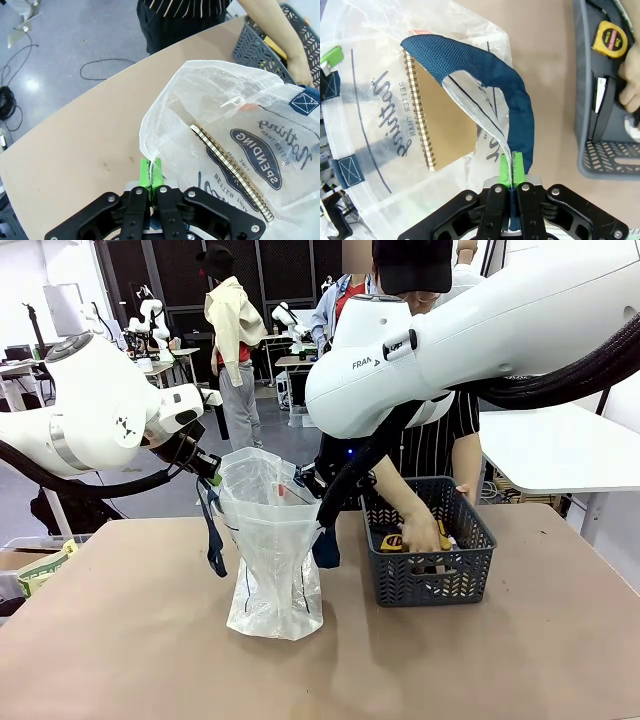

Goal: Transfer purchased items from the store into the shopping bag.
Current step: Move the Reusable shopping bag to the right side of the table.

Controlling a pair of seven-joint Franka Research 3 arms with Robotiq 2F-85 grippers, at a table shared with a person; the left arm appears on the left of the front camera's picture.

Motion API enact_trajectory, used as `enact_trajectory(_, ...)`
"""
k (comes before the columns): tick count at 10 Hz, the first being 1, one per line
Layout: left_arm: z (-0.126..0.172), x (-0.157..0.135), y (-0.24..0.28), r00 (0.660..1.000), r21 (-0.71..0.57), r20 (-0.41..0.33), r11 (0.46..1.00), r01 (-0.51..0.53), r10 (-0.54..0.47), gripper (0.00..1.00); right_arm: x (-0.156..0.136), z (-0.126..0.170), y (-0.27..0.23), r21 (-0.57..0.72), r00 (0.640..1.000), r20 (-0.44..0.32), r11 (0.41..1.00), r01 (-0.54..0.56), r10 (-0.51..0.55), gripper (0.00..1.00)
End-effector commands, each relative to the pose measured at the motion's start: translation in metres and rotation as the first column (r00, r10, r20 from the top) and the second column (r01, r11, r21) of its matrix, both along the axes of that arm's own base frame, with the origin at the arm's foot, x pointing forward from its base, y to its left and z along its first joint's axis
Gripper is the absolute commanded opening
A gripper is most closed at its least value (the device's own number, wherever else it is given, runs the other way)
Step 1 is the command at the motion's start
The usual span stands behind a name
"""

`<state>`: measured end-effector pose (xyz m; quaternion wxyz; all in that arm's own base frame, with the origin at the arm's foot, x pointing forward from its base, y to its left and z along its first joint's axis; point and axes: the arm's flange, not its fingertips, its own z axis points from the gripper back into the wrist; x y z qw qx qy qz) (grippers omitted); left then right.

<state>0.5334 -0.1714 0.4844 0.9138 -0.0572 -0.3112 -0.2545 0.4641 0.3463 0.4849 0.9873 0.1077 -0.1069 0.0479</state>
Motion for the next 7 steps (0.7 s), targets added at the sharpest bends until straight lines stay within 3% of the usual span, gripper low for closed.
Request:
enact_trajectory(1, 0.0014, 0.0000, 0.0008, 1.000, 0.001, -0.002, 1.000, -0.011, 0.011, 0.00, -0.0011, 0.0011, -0.0013, 0.008, 1.000, -0.006, 1.000, 0.006, -0.006, 0.00)
enact_trajectory(7, 0.0014, 0.0000, 0.0008, 1.000, 0.001, -0.002, 1.000, -0.011, 0.011, 0.00, -0.0011, 0.0011, -0.0013, 0.008, 1.000, -0.006, 1.000, 0.006, -0.006, 0.00)
